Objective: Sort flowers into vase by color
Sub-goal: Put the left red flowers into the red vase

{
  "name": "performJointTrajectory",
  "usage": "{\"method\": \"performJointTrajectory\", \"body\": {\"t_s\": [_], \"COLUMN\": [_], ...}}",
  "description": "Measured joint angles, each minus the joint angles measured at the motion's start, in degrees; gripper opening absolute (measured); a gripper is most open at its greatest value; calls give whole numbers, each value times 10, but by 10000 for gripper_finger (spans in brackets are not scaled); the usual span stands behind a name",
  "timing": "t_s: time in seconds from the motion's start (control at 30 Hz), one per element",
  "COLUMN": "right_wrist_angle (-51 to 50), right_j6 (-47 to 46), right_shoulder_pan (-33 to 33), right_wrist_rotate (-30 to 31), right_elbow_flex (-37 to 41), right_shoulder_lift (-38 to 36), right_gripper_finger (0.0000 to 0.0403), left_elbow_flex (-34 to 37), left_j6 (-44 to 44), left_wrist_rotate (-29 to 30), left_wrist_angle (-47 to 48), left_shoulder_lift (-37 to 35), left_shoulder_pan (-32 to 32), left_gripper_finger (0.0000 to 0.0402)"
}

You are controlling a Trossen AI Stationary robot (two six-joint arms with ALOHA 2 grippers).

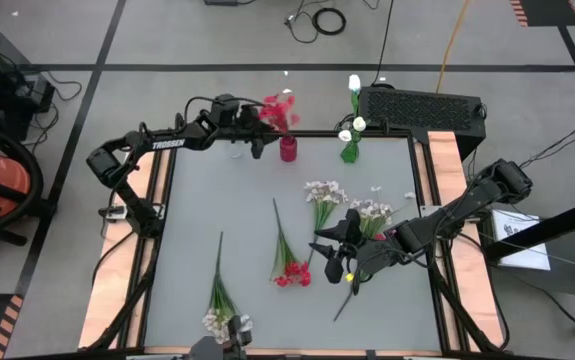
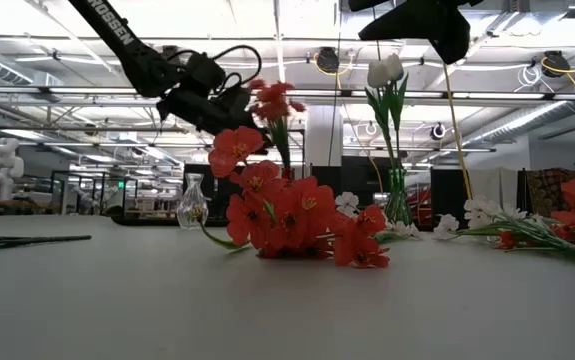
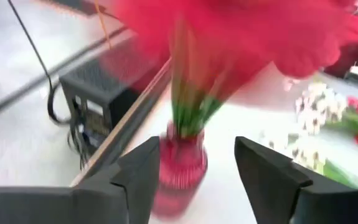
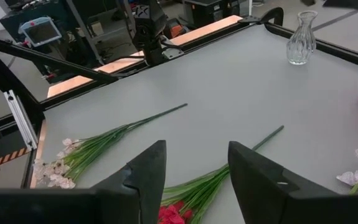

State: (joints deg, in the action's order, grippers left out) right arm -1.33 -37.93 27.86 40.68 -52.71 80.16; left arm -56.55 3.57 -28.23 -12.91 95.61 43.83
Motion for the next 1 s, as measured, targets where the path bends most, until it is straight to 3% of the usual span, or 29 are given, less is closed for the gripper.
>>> {"method": "performJointTrajectory", "body": {"t_s": [0.23, 0.53, 0.73, 1.0], "right_wrist_angle": [-2, -3, -2, -7], "right_j6": [-10, -26, -63, -61], "right_shoulder_pan": [0, 0, 3, 25], "right_wrist_rotate": [0, -4, -7, -16], "right_elbow_flex": [0, 0, 0, 0], "right_shoulder_lift": [7, 36, 36, 35], "right_gripper_finger": [164, 164, 164, 164], "left_elbow_flex": [0, 0, 0, 23], "left_j6": [22, 33, 55, 137], "left_wrist_rotate": [2, 6, 6, 12], "left_wrist_angle": [116, 338, 442, 423], "left_shoulder_lift": [-29, -135, -182, -183], "left_shoulder_pan": [0, -32, -139, -331], "left_gripper_finger": [224, 224, 224, 224]}}
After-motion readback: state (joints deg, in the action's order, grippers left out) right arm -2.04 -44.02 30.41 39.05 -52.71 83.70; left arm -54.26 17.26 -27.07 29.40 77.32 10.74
